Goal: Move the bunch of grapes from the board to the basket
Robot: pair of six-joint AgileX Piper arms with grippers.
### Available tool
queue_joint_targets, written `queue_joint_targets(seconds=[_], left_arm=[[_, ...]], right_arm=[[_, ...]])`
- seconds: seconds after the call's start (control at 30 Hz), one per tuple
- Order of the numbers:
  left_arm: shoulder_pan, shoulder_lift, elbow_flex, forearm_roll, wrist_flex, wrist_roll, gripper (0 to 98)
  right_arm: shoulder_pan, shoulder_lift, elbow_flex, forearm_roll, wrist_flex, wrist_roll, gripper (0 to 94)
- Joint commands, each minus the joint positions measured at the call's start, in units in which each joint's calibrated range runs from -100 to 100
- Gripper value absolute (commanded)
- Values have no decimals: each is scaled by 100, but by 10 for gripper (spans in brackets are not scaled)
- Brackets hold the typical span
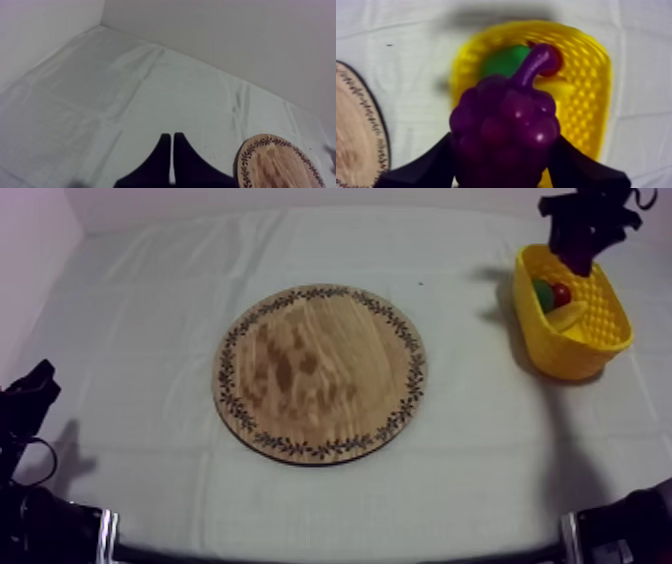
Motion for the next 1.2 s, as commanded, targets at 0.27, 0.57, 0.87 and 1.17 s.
queue_joint_targets(seconds=[0.27,0.57,0.87,1.17], left_arm=[[2,1,-4,-2,0,-2,0],[2,1,-4,-2,0,-2,0],[2,1,-4,-2,0,-2,0],[2,1,-4,-2,0,-2,0]], right_arm=[[337,144,192,139,-255,137,380],[310,807,328,211,-355,148,423],[182,1289,260,349,-50,207,765],[225,833,72,40,62,266,786]])
